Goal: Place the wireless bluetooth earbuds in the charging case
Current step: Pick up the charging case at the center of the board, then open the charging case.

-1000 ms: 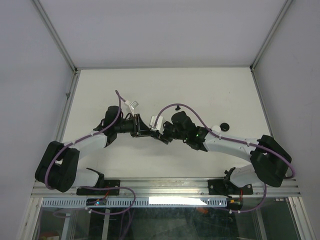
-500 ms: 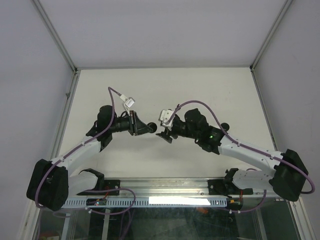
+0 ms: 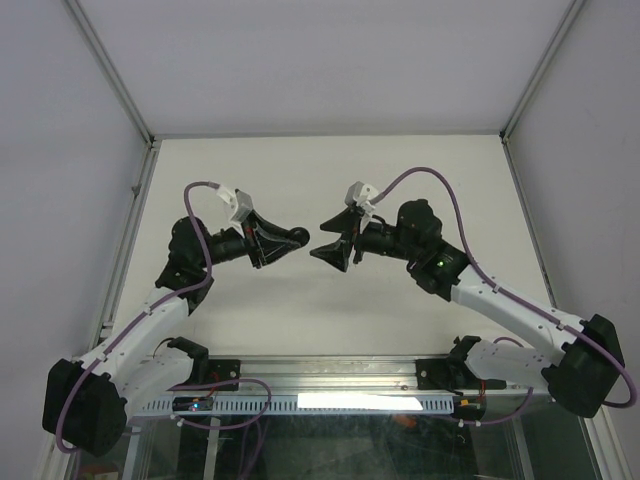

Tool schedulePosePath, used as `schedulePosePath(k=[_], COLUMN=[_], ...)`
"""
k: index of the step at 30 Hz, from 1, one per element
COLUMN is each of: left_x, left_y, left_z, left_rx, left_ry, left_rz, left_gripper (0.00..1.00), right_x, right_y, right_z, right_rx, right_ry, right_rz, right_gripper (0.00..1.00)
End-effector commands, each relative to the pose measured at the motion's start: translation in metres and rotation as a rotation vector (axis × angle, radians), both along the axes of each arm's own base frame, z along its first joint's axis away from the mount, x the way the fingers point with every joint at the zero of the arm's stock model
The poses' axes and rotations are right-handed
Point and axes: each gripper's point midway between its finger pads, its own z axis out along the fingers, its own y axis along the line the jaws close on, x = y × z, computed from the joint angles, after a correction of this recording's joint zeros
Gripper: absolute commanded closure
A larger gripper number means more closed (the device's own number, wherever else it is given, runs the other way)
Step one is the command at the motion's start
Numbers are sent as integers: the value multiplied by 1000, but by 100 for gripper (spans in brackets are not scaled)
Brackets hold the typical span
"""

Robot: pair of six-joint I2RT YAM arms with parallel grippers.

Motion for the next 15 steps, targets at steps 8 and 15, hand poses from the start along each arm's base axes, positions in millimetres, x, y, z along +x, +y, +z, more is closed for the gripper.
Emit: schedulePosePath(k=[8, 15], left_x=[-27, -40], left_y=[-3, -4], left_z=[58, 54], left_rx=[-126, -160], left_ry=[-404, -402], left_rz=[-114, -169], left_gripper=[95, 95], right_x=[-2, 1], right_y=[17, 21], right_z=[68, 67], right_rx=[252, 263], right_ry=[-23, -16], right_rz=[56, 57], right_gripper=[34, 35])
